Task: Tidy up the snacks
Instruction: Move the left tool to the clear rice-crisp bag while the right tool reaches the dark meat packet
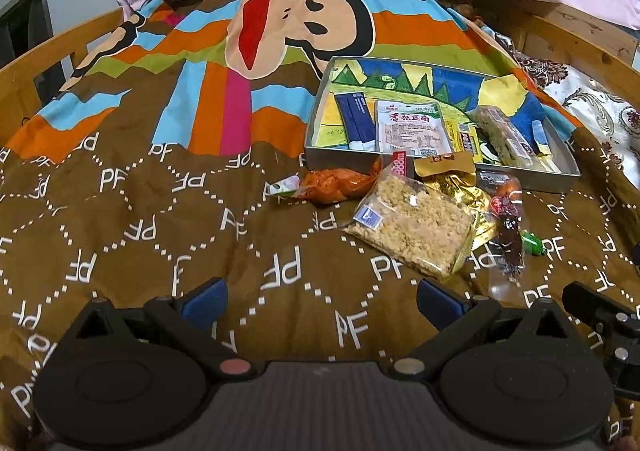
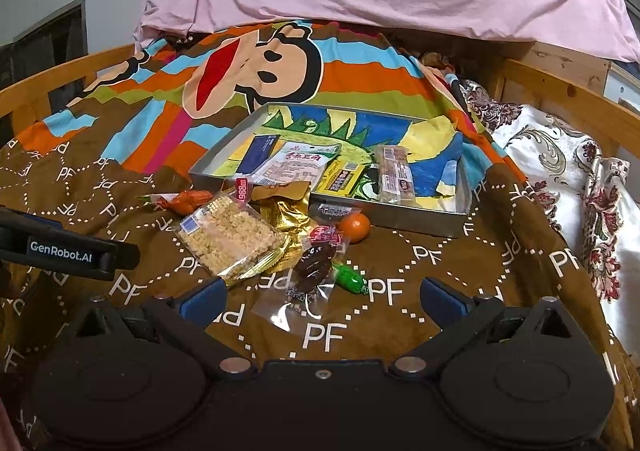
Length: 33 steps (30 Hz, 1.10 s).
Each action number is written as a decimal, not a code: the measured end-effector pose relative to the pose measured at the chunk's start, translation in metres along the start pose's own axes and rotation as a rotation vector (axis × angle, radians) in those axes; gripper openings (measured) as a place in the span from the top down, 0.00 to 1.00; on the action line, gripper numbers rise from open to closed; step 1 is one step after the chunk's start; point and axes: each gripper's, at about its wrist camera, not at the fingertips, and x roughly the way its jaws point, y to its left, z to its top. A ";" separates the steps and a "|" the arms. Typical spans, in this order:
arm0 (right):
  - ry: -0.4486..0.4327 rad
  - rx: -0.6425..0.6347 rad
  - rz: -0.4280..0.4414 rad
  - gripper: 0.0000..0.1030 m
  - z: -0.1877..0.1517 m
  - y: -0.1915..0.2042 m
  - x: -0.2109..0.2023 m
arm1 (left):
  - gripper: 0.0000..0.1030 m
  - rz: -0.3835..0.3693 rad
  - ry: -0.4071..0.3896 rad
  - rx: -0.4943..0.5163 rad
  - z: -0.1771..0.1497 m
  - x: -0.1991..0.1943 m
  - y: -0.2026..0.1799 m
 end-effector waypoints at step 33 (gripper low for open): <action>0.073 -0.036 -0.039 0.01 0.013 -0.007 0.074 | 0.00 -0.143 0.043 0.111 0.044 0.067 0.004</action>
